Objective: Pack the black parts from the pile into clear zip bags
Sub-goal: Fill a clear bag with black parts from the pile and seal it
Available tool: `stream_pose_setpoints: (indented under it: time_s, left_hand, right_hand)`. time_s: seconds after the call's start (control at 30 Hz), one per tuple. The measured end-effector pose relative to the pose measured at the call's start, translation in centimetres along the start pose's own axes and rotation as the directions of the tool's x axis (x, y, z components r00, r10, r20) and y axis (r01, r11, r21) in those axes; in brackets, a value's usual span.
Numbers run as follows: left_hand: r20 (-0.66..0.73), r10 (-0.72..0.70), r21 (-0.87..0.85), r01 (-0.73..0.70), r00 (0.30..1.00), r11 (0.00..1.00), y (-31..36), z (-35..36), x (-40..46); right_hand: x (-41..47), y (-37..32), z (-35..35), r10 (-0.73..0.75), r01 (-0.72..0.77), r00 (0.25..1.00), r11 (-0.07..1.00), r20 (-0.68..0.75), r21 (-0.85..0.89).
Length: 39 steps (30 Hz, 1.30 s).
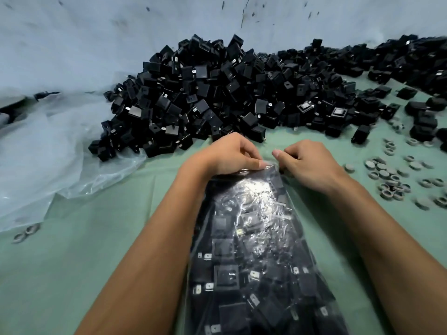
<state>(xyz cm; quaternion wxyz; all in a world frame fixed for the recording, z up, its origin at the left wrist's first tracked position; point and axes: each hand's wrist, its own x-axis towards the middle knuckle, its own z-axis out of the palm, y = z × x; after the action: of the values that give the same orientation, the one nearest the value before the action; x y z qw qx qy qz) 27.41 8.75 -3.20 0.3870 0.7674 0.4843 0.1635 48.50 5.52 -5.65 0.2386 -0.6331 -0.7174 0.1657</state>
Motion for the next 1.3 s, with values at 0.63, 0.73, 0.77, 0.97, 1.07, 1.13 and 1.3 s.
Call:
stream_pose_setpoints:
  time_s: [0.63, 0.73, 0.77, 0.97, 1.07, 1.13, 1.3]
  left_hand:
    - [0.028, -0.017, 0.031, 0.016, 0.999, 0.999, -0.5, -0.5, 0.6]
    - [-0.026, 0.018, 0.042, -0.017, 1.000, 0.999, 0.0, -0.3, 0.6]
    - [-0.040, 0.030, 0.021, -0.030, 0.999, 0.999, 0.2, -0.2, 0.6]
    - [-0.039, 0.050, -0.066, -0.052, 0.998, 0.996, 0.8, 0.6, 0.4]
    - [-0.049, 0.022, -0.129, -0.028, 0.999, 0.991, 0.4, 0.5, 0.5]
    - [-0.051, 0.025, -0.142, -0.032, 0.998, 0.989, 0.3, 0.5, 0.6]
    - [-0.095, 0.031, -0.074, -0.038, 0.995, 0.997, 0.3, 1.0, 0.9]
  right_hand:
    - [0.1, 0.4, 2.2, -0.043, 0.075, 0.994, 0.943, -0.103, 0.324]
    - [0.3, 0.6, 2.4, -0.040, 0.079, 0.992, 0.938, -0.118, 0.338]
    - [0.3, 0.6, 2.4, -0.037, 0.076, 0.993, 0.931, -0.114, 0.358]
    - [0.3, 0.7, 2.5, -0.045, 0.085, 0.994, 0.894, -0.101, 0.439]
    - [0.1, 0.5, 2.4, -0.036, 0.072, 0.996, 0.883, -0.085, 0.465]
    - [0.1, 0.4, 2.2, -0.027, 0.056, 0.997, 0.878, -0.068, 0.476]
    - [0.0, 0.2, 1.4, 0.007, -0.041, 0.998, 0.848, 0.066, 0.529]
